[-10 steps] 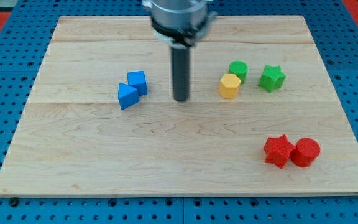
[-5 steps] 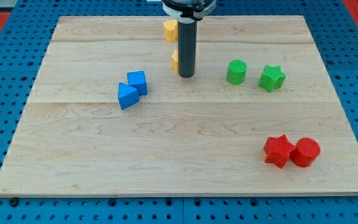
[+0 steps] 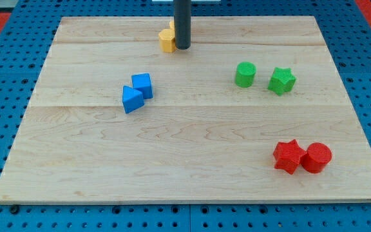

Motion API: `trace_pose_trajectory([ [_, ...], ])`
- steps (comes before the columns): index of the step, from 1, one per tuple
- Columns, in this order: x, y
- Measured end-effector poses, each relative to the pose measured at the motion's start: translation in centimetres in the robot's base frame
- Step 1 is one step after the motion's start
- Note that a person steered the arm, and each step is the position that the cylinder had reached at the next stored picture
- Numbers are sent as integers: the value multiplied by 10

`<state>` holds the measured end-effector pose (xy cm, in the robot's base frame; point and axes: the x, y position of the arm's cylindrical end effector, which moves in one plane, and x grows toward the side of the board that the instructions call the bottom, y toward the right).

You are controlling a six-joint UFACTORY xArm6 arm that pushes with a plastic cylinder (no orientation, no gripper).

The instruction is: Place the yellow hexagon towards the bottom left of the yellow heart

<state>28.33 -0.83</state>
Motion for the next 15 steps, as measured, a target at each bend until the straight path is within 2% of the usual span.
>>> trace_pose_trajectory([
  [10,4,64],
  [15,4,144],
])
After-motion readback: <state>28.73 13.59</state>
